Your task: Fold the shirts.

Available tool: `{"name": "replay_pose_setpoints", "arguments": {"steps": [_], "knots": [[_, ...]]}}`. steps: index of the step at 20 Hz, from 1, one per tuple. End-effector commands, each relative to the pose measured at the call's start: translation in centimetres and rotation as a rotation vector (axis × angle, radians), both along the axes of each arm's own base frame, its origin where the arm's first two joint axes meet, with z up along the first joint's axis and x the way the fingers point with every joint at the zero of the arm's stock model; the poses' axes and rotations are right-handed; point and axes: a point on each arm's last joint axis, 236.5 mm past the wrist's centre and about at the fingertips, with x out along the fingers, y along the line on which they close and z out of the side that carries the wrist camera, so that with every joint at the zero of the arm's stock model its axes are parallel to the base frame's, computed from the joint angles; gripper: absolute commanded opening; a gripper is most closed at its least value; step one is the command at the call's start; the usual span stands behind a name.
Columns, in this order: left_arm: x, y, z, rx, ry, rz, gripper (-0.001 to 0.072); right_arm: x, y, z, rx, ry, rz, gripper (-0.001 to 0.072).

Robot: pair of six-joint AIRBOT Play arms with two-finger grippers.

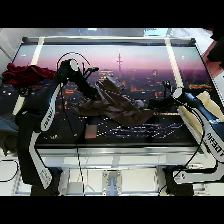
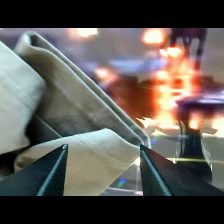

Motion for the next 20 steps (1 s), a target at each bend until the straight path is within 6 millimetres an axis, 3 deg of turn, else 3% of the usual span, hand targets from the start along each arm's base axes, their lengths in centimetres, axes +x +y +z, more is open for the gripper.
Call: {"name": "replay_pose_setpoints", "arguments": {"steps": [1,3,4,6,7,8,10,12,14,16,18,20], "knots": [[0.0,0.0,0.0,0.001,0.0,0.001,0.0014,-0.6,1.1,-1.1,0.046,0.05,-0.009,0.0523],[0.0,0.0,0.0,0.001,0.0,0.001,0.0015,-0.5,2.9,-1.5,0.124,0.058,-0.002,0.0518],[0.0,0.1,0.0,0.001,0.0,0.0,0.0014,-0.4,3.5,-1.5,0.15,0.056,0.008,0.0474],[0.0,0.0,0.0,0.001,0.0,0.001,0.0015,-0.2,4.2,-1.2,0.18,0.039,0.021,0.0257],[0.0,0.1,0.0,0.001,0.0,0.0,0.0014,-0.1,4.3,-1.0,0.183,0.032,0.034,0.0096],[0.0,0.0,0.0,0.0,0.0,0.001,0.0014,0.1,4.3,-0.9,0.182,0.025,0.038,0.0032],[0.0,0.1,0.0,0.001,0.001,-0.001,0.0014,0.4,4.3,-0.4,0.181,0.001,0.056,0.0031],[0.8,0.1,1.1,0.002,-0.037,0.001,0.0014,1.4,3.4,1.7,0.157,-0.051,0.072,0.0031],[3.4,0.6,4.6,0.021,-0.163,0.049,0.0014,2.8,1.5,6.0,0.103,-0.143,0.095,0.0031],[5.0,2.0,10.0,0.054,-0.314,0.078,0.0013,3.7,-1.3,12.2,0.037,-0.262,0.099,0.003],[4.7,5.0,15.5,0.141,-0.444,0.112,0.0014,3.5,-4.2,19.6,-0.043,-0.403,0.084,0.003],[3.3,8.8,21.4,0.238,-0.559,0.199,0.0014,2.0,-6.5,27.3,-0.153,-0.56,0.067,0.003]]}}
